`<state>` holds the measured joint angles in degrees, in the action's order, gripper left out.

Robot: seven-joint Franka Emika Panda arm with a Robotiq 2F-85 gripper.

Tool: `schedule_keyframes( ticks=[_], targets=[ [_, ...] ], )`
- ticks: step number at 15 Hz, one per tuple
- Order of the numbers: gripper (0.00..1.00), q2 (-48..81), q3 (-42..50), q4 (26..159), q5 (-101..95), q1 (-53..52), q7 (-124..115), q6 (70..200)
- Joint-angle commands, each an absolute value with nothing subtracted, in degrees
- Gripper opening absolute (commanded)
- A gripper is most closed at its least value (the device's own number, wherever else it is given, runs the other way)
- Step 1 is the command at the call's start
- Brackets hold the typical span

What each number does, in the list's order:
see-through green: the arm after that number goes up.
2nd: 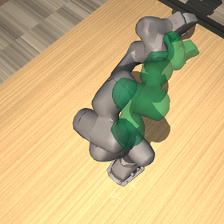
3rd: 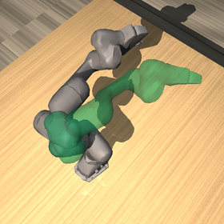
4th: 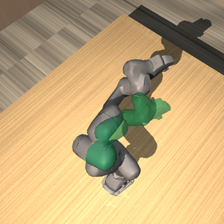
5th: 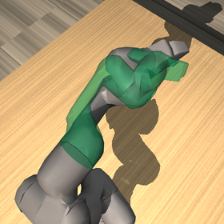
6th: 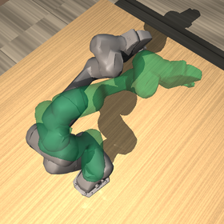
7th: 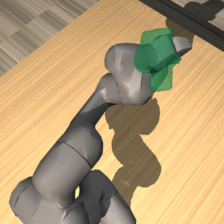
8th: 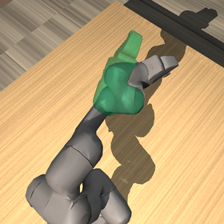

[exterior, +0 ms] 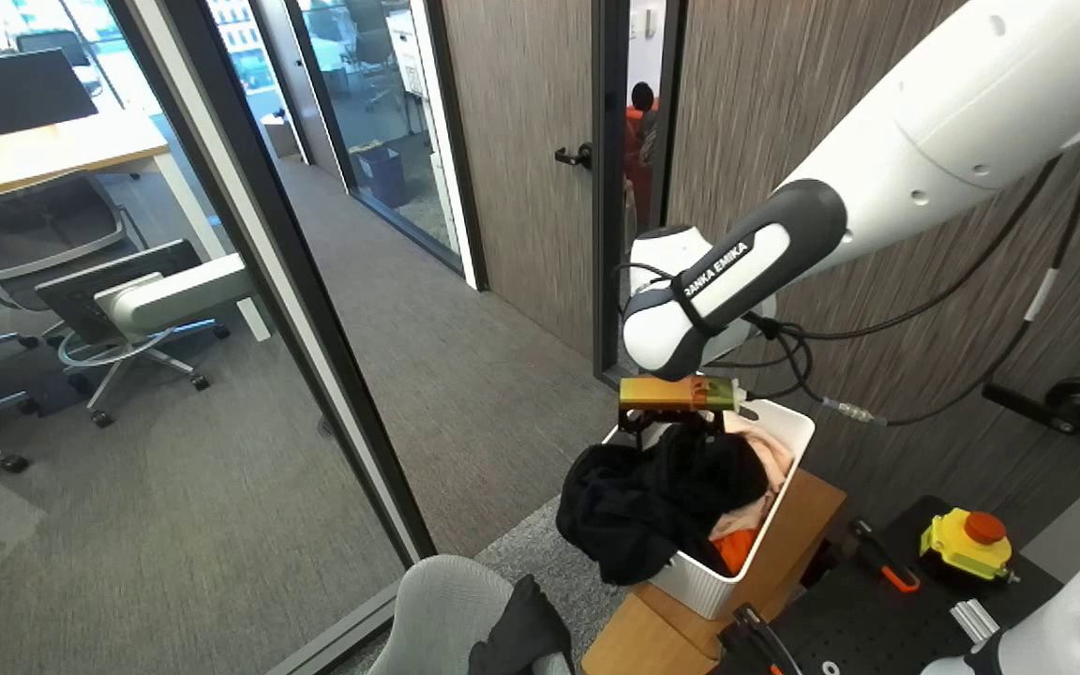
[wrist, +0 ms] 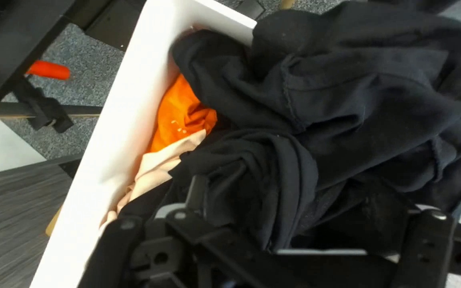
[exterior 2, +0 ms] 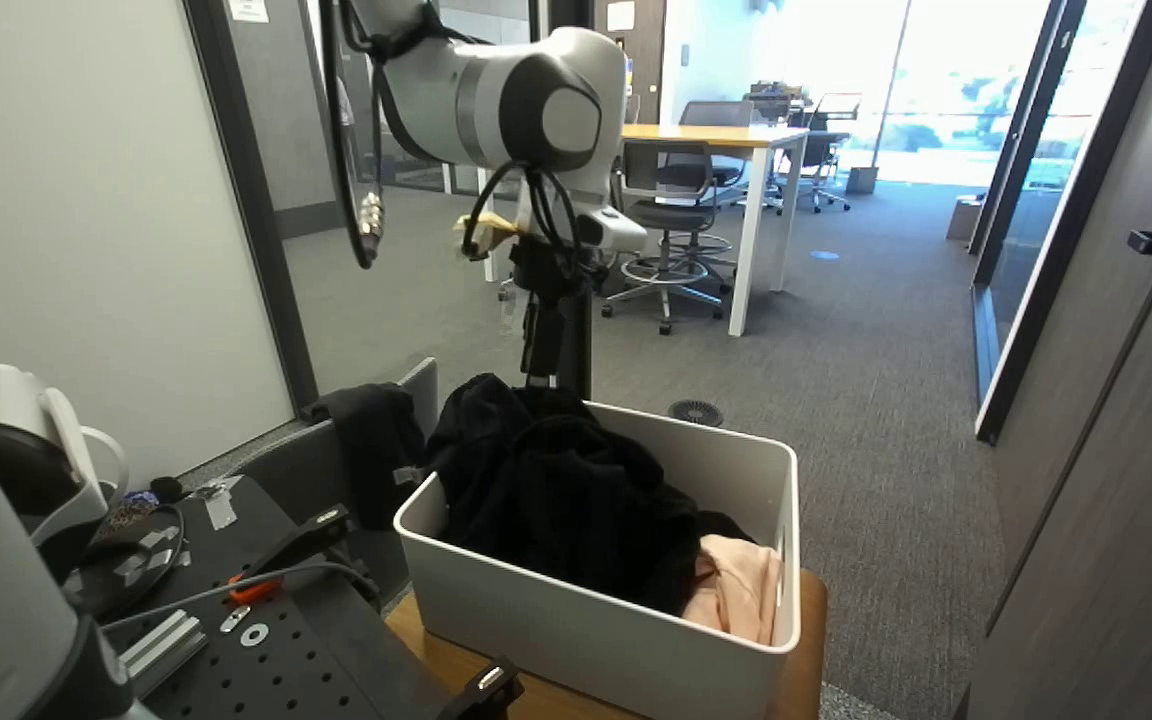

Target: Put the black shirt on the chair in the white bin

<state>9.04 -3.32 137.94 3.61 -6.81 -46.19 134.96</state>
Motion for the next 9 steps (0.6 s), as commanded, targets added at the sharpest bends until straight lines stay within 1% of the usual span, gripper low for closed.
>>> schedule_keyframes(
  ticks=[1, 9],
  targets=[
    [1.00, -5.32, -4.86, 143.91, 0.55, -8.01, -40.50, 128.37],
    [1.00, -31.87, -10.28, 149.22, 2.50, -9.72, -23.37, 112.26]
  ],
)
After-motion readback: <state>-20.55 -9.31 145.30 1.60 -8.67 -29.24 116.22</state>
